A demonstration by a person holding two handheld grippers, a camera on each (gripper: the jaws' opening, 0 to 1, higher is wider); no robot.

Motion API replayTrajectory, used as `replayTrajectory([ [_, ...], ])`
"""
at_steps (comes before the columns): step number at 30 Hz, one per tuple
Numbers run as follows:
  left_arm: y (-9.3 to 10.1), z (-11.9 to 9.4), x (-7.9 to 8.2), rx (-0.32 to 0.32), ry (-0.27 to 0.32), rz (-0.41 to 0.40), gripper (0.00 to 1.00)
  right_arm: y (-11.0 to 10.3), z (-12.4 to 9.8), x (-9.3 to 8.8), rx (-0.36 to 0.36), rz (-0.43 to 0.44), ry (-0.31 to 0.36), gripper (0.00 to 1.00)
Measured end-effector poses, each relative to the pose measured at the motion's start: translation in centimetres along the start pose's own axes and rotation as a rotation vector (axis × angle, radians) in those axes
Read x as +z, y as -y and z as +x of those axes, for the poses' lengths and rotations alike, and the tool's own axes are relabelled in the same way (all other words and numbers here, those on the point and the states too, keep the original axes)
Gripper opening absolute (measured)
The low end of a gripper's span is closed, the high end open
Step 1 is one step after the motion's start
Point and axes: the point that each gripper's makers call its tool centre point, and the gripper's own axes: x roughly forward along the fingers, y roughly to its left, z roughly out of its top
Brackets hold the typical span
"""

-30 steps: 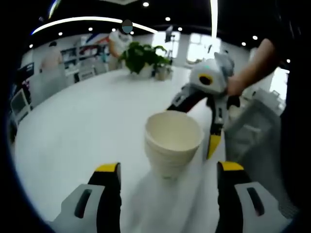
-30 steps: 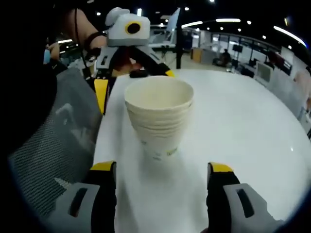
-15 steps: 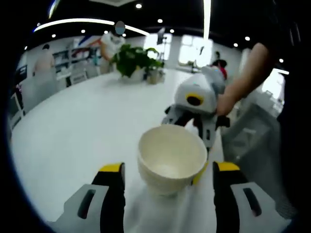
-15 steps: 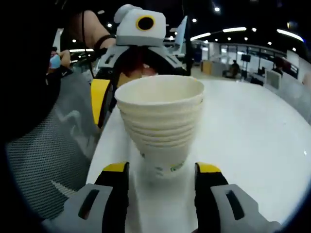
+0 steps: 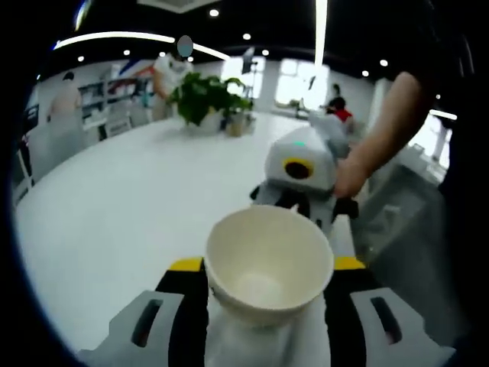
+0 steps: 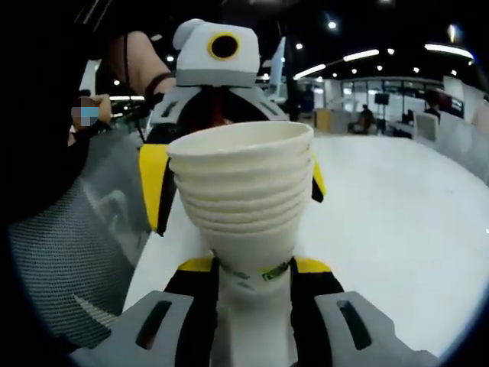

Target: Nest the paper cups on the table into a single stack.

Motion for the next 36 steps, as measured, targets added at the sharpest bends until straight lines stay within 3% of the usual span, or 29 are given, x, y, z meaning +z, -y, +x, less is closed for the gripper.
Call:
replayTrajectory([
  [8, -0.4, -0.5, 0.7, -0.009, 0.021, -0.001, 0.55, 0.4, -0.3, 0.8, -0.004, -0.018, 0.002, 0.33],
  [16, -2.8, -1.0, 3.5, -0.021, 0.023, 0.054, 0.54, 3.4, -1.1, 3.1, -0.035, -0.051, 0.002, 0.33],
  [19, -4.3, -1.3, 6.0, -0.028, 0.038, 0.135, 0.54, 5.4, -1.6, 4.9, -0.056, -0.073, 0.028, 0.33],
  [26, -9.4, -0.6, 8.6, -0.008, 0.069, 0.190, 0.53, 11.6, -2.4, 6.9, -0.110, -0.118, 0.028, 0.33],
  [36, -16.2, 2.3, 9.5, -0.041, 0.079, 0.177, 0.53, 18.8, -2.0, 5.9, -0.145, -0.114, 0.018, 0.33],
])
